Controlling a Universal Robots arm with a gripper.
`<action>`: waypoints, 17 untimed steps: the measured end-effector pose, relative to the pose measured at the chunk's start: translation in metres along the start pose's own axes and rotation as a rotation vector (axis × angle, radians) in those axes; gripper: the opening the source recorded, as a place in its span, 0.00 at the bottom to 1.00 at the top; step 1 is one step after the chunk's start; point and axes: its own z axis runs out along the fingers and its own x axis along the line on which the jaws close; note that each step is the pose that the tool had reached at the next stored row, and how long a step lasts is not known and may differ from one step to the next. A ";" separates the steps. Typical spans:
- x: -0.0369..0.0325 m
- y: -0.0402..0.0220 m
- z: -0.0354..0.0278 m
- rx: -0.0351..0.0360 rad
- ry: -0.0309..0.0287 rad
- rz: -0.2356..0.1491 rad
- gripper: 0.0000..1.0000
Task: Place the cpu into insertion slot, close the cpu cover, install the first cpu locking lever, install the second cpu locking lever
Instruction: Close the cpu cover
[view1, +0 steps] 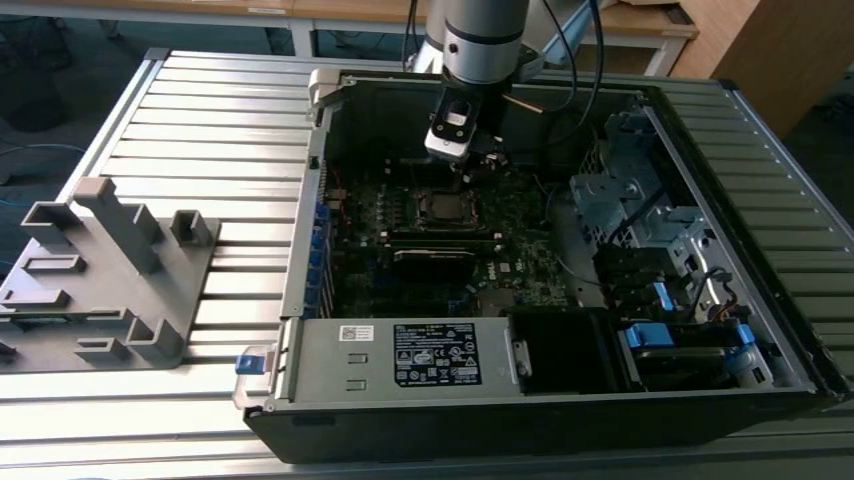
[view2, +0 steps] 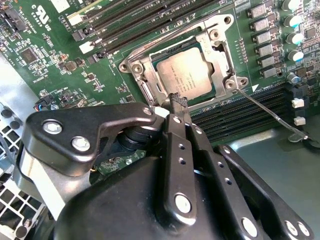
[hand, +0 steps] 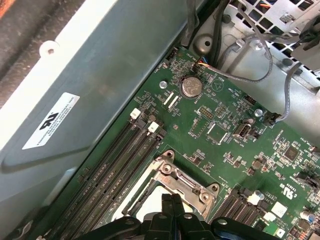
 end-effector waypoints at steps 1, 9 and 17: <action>0.0000 0.0000 0.0000 0.0000 0.0000 0.000 0.10; 0.0000 0.0000 0.0001 -0.0009 0.0014 -0.036 0.10; 0.0000 0.0000 0.0001 -0.0015 0.0023 -0.059 0.10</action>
